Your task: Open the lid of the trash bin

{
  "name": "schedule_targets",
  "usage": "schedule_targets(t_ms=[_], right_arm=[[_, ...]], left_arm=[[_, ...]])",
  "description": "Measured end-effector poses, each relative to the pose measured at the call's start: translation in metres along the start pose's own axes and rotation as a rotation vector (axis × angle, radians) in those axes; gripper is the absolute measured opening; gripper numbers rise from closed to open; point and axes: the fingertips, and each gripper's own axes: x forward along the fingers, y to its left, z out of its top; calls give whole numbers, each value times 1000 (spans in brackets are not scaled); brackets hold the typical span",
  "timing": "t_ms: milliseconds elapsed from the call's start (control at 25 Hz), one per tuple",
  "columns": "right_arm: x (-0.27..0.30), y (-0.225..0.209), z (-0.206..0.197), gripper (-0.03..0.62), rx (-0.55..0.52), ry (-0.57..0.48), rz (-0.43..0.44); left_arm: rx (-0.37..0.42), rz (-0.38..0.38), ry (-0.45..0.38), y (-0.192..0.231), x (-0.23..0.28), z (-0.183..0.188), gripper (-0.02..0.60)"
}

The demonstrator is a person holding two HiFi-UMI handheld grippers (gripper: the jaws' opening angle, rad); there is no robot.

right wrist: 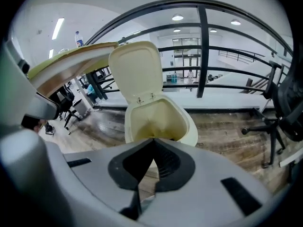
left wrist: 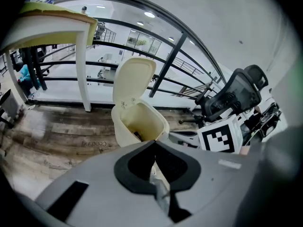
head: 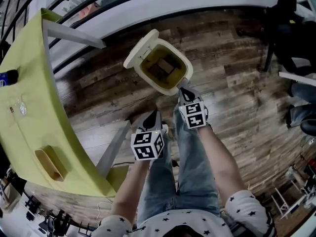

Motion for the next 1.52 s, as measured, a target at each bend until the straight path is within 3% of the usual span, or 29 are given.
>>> schedule_targets(t_ms=[1080,1520], right_arm=[[-198,89,50,-6,108,-203,-48],[-273,128,59,-6,86,-257,-50]], left_arm=[[85,-58,-55,-41,-136,9,11],[134,-88,-84,-65,-190,12,11]])
